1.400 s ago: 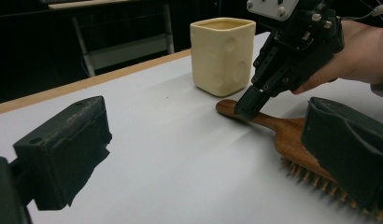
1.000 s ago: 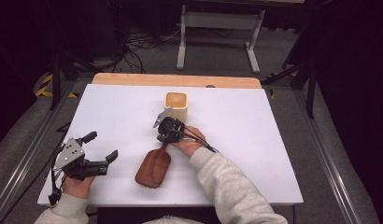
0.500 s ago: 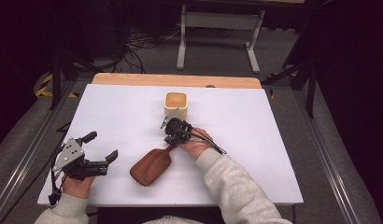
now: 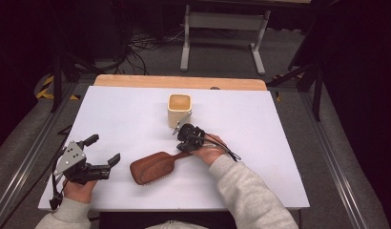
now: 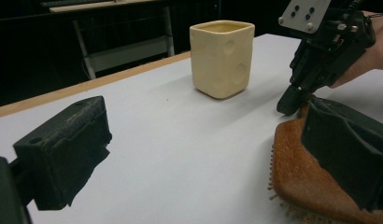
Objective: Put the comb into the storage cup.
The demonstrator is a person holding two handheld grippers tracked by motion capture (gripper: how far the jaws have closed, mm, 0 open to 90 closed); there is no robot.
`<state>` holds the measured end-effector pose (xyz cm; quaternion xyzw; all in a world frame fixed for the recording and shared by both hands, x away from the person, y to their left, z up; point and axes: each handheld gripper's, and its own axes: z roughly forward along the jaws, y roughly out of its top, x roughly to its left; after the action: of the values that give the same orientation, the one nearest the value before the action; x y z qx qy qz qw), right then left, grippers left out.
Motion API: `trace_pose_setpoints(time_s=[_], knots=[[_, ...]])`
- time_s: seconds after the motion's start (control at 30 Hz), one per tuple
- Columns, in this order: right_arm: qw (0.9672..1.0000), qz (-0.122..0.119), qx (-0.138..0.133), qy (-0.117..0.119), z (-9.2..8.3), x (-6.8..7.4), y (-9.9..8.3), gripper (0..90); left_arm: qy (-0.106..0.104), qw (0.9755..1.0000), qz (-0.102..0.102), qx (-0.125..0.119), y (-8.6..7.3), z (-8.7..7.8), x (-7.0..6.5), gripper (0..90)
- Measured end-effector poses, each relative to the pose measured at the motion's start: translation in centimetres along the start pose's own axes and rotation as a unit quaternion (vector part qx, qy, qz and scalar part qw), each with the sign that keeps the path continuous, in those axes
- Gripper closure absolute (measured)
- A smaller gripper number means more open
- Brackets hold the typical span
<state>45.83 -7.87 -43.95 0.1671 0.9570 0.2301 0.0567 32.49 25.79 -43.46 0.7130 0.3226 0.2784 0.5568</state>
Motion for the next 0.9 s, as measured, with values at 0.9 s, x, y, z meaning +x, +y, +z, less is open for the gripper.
trace_pose_setpoints(time_s=[0.9], knots=[[0.9995, 0.008, -0.006, 0.029, -1.9, 2.1, -3.6, 88.9, -0.008, 1.0000, 0.002, -0.003, -0.1, 0.1, 0.0, 0.8]])
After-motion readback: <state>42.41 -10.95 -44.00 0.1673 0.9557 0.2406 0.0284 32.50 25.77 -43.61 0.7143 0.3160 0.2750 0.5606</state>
